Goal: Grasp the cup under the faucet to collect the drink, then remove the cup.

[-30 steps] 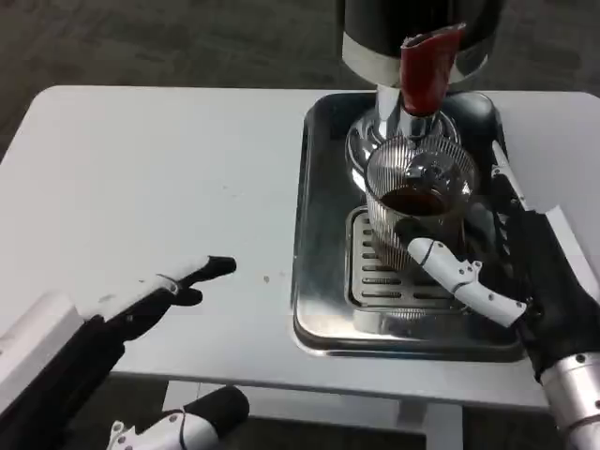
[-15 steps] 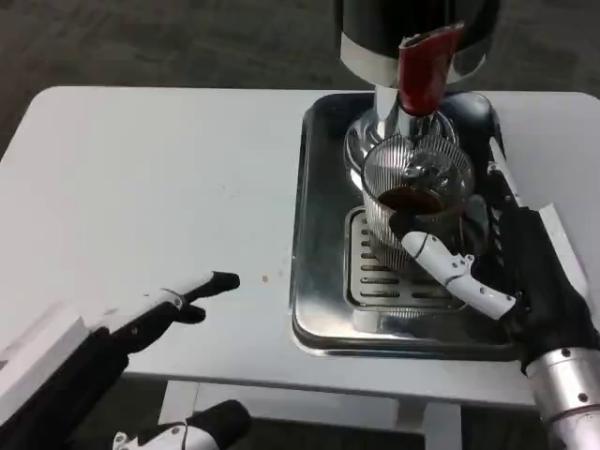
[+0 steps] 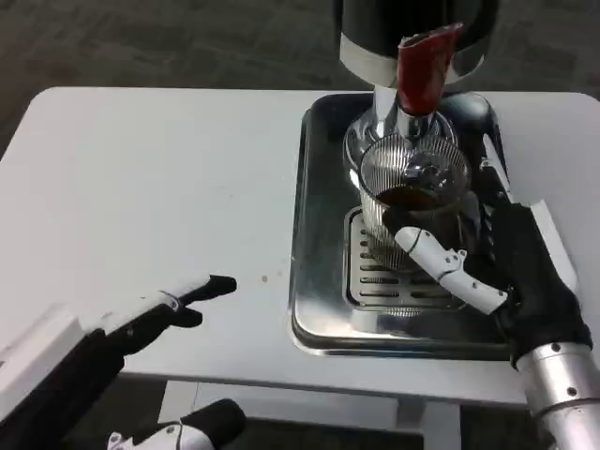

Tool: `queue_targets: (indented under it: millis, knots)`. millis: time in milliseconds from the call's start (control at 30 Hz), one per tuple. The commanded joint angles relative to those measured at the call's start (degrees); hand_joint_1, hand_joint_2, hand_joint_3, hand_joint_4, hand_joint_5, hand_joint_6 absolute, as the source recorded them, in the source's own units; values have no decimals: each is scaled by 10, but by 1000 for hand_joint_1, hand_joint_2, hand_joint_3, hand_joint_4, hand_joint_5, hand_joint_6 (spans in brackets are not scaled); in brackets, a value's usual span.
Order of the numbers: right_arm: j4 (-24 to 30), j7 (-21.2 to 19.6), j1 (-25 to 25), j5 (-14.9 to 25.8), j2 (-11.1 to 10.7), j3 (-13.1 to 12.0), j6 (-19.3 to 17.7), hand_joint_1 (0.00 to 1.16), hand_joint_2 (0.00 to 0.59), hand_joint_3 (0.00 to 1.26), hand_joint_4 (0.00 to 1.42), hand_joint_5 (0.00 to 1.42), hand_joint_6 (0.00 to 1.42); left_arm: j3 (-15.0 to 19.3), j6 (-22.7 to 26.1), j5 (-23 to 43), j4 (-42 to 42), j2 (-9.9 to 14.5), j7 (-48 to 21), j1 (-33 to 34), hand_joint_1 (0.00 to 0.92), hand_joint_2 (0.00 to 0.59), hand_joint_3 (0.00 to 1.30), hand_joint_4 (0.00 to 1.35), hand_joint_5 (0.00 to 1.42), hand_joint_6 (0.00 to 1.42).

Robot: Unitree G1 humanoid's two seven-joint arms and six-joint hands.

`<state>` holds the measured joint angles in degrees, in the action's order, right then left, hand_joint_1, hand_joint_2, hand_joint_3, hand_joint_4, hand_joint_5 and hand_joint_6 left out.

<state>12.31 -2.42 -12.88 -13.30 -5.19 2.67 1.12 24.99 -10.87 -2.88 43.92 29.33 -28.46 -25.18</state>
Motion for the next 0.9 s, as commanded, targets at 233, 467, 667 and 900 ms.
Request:
queue_targets:
  millis: [233, 467, 667, 900]
  knots:
    - [-43, -2, 3, 9, 12, 9, -23, 536, 215, 0, 10, 94, 169, 10, 7, 6, -11, 11, -14, -10, 180, 176, 185, 130, 226, 192]
    - [-54, -3, 5, 14, 14, 9, -34, 528, 221, 0, 42, 123, 201, 7, 7, 6, -19, 17, -14, -4, 174, 182, 186, 130, 227, 199]
    - [-41, -8, 11, 25, 13, -2, -33, 523, 223, 0, 54, 135, 206, -2, 10, 4, -24, 22, -15, 8, 172, 184, 186, 132, 227, 203]
    - [-17, -3, 22, 31, 2, -12, -30, 519, 226, 0, 54, 136, 208, -9, 14, 4, -27, 25, -17, 15, 170, 184, 186, 138, 227, 205]
